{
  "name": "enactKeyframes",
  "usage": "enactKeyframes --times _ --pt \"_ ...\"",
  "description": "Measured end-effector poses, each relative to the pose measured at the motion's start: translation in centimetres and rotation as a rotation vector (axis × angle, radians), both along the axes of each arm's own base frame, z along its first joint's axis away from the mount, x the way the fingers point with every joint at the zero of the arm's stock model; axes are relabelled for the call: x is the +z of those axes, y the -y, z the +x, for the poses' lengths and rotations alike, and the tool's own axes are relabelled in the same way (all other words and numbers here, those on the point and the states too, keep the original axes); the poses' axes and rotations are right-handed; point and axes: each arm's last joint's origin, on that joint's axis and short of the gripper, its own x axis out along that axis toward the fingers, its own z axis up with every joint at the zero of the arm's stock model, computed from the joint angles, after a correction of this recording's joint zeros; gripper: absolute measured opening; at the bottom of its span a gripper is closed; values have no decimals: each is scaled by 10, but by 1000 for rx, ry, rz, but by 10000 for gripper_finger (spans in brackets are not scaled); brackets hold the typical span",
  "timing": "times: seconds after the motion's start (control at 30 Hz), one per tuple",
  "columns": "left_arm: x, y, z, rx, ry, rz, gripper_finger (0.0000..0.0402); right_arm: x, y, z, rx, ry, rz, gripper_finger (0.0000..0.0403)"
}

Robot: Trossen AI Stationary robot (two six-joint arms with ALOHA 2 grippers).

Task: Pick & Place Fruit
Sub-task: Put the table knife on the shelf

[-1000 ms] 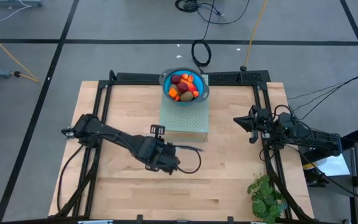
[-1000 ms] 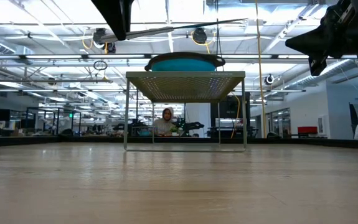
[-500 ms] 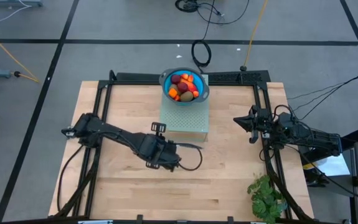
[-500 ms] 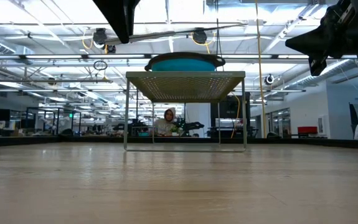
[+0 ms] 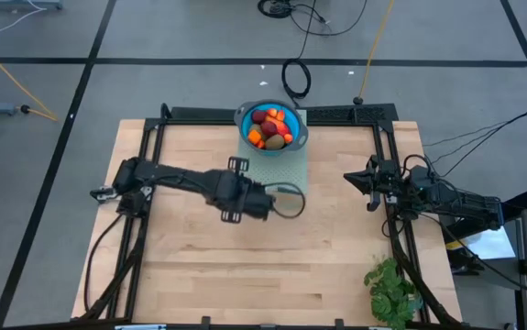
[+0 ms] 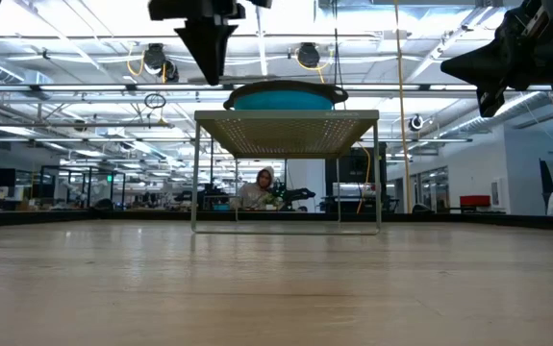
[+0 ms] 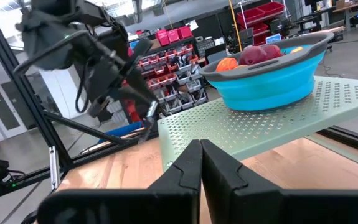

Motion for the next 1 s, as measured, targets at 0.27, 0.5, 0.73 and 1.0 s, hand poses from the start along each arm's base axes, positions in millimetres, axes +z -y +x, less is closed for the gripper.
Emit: enactKeyframes --times 0.27,0.5,0.73,1.0 --pt "9 -34 11 2 55 -6 33 0 0 0 0 0 0 0" --pt "8 -59 17 0 79 -74 33 0 0 0 0 0 0 0" --pt "8 -78 19 24 91 -108 33 0 0 0 0 0 0 0" --pt "5 -75 21 11 92 -173 33 0 0 0 0 0 -1 0"
